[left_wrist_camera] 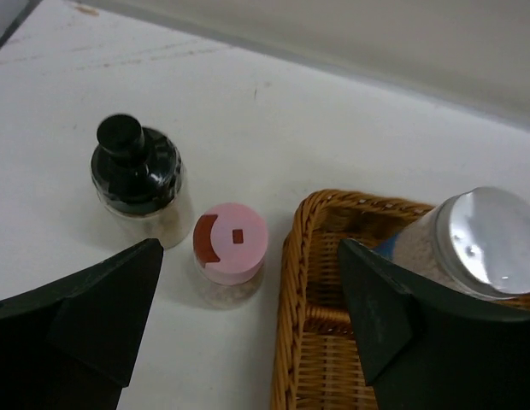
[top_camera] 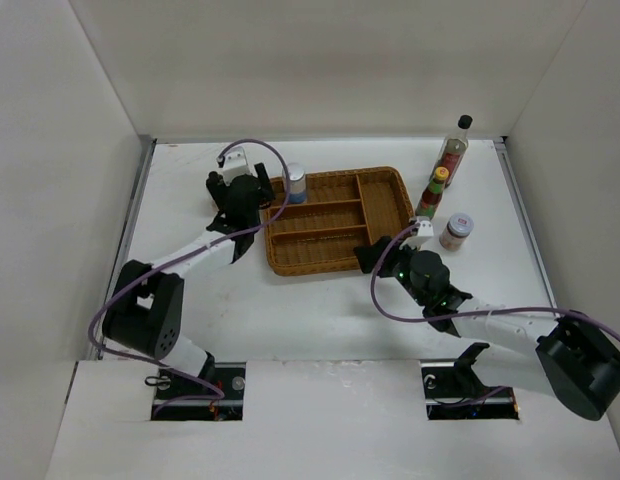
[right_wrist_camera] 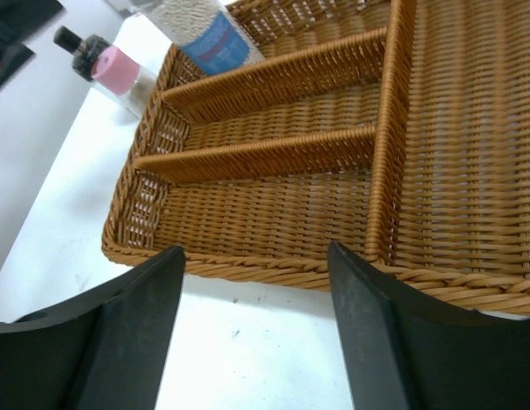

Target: Organize the condiment bottles

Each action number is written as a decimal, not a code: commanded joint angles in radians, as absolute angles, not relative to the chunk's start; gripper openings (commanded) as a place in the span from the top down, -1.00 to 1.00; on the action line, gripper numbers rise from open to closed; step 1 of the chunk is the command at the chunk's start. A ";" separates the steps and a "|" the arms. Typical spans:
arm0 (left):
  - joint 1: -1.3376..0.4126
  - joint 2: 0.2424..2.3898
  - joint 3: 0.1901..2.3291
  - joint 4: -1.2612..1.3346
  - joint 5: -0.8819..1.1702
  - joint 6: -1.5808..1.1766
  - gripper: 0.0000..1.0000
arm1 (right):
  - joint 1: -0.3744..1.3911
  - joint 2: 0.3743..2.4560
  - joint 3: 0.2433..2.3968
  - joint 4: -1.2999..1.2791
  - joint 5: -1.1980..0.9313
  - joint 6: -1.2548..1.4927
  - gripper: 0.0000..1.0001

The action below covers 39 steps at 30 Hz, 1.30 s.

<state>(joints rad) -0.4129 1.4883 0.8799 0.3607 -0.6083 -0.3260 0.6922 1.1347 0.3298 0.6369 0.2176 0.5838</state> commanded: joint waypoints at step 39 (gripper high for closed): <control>-0.645 1.410 0.885 0.403 -0.597 -0.368 0.23 | 0.689 1.115 0.331 0.681 0.227 0.568 -0.61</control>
<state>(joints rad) -0.6277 1.3804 0.8501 0.3523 -0.6182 -0.3500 0.6922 1.1366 0.3298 0.6361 0.2176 0.5793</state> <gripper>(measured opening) 0.465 0.808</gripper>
